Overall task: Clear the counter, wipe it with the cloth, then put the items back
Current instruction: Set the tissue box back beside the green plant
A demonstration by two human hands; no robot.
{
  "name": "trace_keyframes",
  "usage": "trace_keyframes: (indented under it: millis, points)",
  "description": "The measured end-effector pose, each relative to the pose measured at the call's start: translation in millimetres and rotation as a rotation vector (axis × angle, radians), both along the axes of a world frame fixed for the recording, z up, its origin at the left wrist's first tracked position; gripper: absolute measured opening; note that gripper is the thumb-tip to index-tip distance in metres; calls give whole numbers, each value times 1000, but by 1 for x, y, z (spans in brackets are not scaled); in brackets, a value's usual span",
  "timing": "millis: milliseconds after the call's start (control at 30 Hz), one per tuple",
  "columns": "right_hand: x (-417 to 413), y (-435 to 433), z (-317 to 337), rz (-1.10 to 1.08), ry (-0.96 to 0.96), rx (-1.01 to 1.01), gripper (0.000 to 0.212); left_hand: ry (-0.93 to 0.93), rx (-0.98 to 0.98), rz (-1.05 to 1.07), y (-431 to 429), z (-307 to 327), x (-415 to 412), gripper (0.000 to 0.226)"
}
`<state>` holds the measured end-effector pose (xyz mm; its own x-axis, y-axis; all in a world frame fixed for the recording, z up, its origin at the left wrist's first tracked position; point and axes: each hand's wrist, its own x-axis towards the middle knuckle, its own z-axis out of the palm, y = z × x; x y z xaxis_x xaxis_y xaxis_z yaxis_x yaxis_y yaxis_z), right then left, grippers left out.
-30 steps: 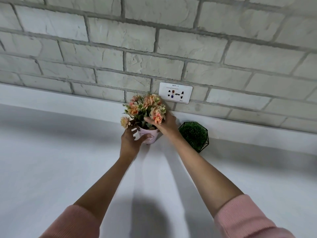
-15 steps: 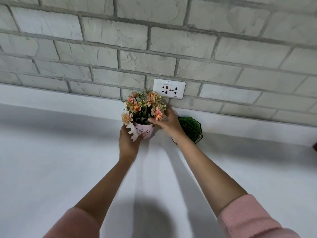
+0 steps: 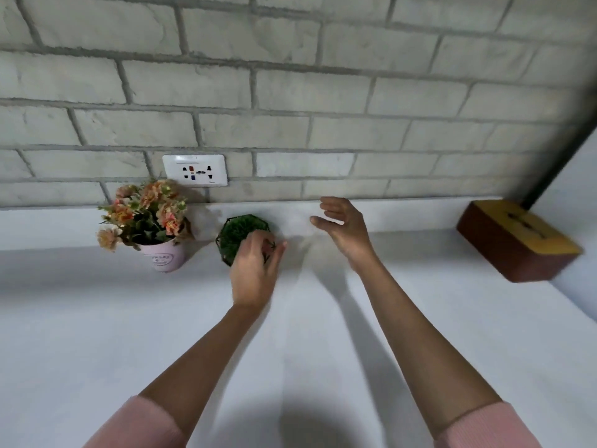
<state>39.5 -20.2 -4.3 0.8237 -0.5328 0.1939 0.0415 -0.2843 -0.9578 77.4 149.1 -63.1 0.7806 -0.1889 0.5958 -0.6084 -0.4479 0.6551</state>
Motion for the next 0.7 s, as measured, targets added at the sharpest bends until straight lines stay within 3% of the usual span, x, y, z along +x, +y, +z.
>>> trace_keyframes:
  millis: [167, 467, 600, 700]
  points:
    - [-69, -112, -3, -324, 3, -64, 31, 113, -15, -174, -122, 17, -24, 26]
    - [-175, -281, -26, -862, 60, -183, 31, 292, 67, -470, -342, 6, -65, 37]
    - [-188, -326, -44, -1048, 83, -98, 51, 448, 64, -526, -419, -5, -68, 39]
    - [-183, -349, -57, -1095, 88, 117, 77, 549, 95, -499, -466, -13, -65, 51]
